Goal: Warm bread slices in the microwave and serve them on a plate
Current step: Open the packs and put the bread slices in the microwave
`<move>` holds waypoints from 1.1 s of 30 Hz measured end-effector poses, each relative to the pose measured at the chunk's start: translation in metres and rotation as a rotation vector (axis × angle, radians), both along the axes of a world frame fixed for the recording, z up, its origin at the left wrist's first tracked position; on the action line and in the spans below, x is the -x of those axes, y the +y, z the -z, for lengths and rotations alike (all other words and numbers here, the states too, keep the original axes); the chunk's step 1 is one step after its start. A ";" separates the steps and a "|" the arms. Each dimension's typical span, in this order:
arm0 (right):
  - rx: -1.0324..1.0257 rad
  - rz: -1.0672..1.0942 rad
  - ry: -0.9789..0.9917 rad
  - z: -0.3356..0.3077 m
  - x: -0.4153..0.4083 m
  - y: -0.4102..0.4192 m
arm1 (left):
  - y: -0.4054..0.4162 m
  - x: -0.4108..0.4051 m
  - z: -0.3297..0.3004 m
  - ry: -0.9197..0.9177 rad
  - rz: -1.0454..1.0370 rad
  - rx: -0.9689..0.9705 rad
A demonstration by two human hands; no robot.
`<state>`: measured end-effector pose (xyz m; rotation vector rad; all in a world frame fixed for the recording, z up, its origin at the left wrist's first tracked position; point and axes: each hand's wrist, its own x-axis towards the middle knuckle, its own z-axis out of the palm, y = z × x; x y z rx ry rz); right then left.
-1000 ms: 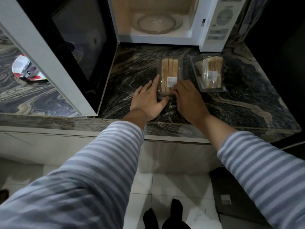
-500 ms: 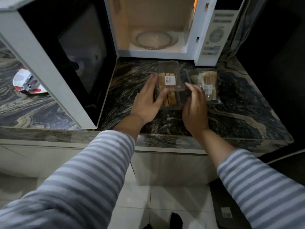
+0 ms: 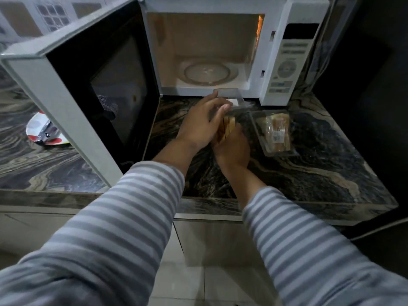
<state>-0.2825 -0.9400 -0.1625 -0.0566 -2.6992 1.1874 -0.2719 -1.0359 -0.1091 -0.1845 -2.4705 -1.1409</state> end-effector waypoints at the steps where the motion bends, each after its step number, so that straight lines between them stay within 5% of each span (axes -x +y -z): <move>1: -0.013 0.028 0.006 0.000 0.000 0.000 | 0.000 0.000 0.001 0.005 0.000 -0.006; 16: 0.159 0.026 0.073 -0.026 -0.036 0.038 | 0.008 -0.006 -0.008 0.013 0.009 0.008; 33: 0.156 0.161 0.133 -0.018 -0.077 0.092 | 0.009 -0.031 0.076 -0.105 -0.183 0.173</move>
